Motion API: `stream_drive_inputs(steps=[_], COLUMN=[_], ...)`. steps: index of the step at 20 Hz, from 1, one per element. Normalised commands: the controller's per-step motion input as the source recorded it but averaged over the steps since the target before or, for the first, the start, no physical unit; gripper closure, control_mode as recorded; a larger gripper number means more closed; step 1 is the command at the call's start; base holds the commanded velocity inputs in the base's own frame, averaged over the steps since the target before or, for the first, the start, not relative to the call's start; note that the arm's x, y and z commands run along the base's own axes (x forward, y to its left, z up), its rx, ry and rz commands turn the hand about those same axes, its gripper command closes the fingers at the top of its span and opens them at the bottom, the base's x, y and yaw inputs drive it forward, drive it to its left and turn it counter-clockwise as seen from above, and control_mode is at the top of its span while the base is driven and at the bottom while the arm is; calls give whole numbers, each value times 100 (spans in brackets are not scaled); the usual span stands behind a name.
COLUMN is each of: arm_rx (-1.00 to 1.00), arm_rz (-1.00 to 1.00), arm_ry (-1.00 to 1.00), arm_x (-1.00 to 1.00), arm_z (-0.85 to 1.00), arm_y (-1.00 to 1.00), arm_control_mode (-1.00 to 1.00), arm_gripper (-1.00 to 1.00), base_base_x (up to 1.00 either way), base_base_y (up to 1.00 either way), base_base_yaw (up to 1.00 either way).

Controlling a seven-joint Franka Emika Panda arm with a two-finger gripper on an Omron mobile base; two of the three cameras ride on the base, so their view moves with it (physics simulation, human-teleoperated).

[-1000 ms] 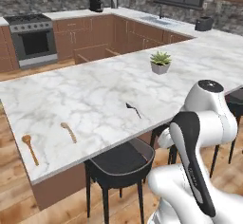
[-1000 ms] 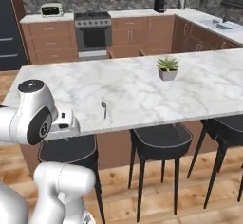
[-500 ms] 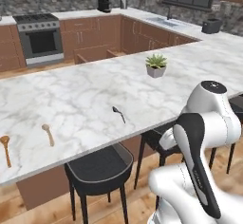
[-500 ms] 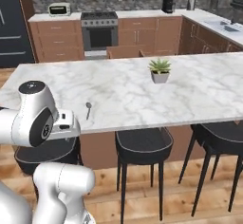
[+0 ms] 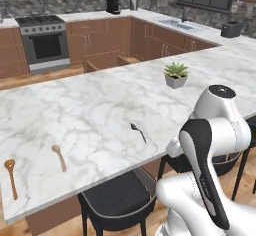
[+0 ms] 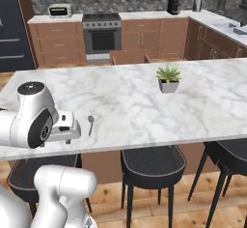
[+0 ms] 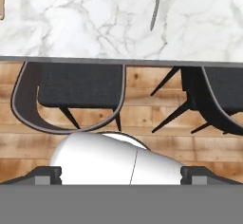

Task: Pick up the metallic utensils from the counter and place them in the open drawer. Make sure not to pick up any wooden utensils.

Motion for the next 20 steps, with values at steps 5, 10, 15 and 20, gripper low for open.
stream_drive_inputs(steps=[5, 10, 15, 20], arm_rx=[0, 0, 0, 0], arm_rz=[0, 0, 0, 0], arm_ry=[0, 0, 0, 0], arm_x=[0, 0, 0, 1], arm_z=[0, 0, 0, 0], arm_y=[0, 0, 0, 0], arm_control_mode=[100, 100, 100, -100], arm_gripper=[-100, -100, -100, -100], base_base_x=[77, 77, 38, 0], base_base_y=[9, 0, 0, 0], base_base_yaw=[3, 19, 13, 0])
